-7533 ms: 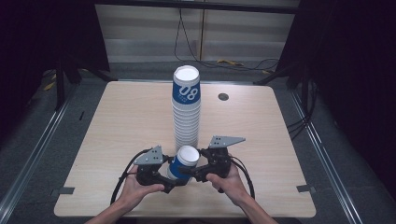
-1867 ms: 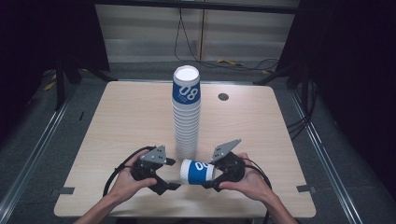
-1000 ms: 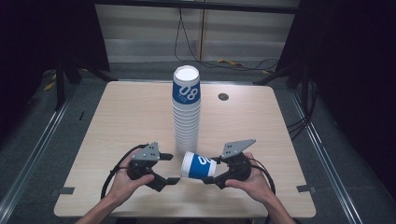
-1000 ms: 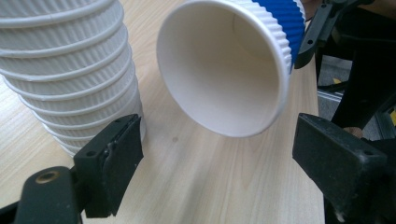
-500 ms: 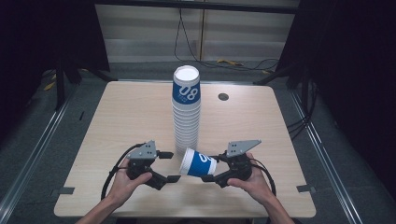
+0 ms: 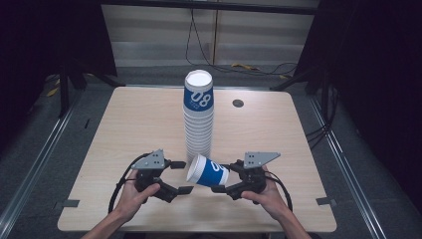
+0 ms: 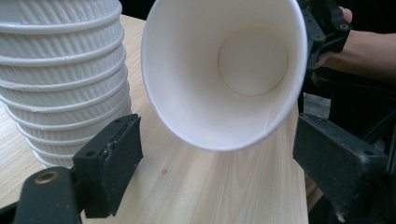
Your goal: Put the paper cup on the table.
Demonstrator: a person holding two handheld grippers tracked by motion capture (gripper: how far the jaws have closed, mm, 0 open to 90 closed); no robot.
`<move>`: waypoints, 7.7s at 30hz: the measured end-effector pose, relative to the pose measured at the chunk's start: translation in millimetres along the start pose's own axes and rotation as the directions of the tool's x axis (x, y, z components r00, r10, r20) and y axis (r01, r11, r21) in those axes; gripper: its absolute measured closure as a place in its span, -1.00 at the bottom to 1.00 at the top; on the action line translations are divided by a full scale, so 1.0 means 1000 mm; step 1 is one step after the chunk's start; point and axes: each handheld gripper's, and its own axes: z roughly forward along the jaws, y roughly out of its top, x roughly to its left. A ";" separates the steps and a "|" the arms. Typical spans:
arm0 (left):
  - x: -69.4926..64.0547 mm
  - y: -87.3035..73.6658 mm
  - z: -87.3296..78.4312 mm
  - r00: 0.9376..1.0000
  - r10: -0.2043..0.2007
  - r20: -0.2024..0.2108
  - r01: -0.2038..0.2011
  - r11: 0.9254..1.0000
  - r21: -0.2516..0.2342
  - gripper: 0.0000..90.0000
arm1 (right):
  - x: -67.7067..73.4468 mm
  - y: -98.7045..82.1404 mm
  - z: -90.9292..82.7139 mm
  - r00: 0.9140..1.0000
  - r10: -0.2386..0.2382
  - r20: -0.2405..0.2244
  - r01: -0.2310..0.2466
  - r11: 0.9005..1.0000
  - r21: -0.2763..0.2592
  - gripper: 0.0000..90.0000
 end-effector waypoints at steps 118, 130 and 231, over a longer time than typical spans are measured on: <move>0.038 0.009 -0.058 0.965 -0.039 -0.260 0.059 0.996 0.068 -0.57 | -0.012 -0.019 -0.014 0.965 0.105 0.241 -0.144 0.979 0.148 -0.67; 0.057 0.025 -0.070 0.929 -0.053 -0.367 0.084 0.994 0.067 -0.57 | -0.013 -0.020 -0.012 0.963 0.111 0.246 -0.153 0.975 0.158 -0.67; 0.144 -0.012 -0.024 0.859 -0.071 -0.507 0.368 0.774 0.516 -0.64 | -0.015 -0.025 -0.014 0.961 0.162 0.222 -0.203 0.964 0.174 -0.59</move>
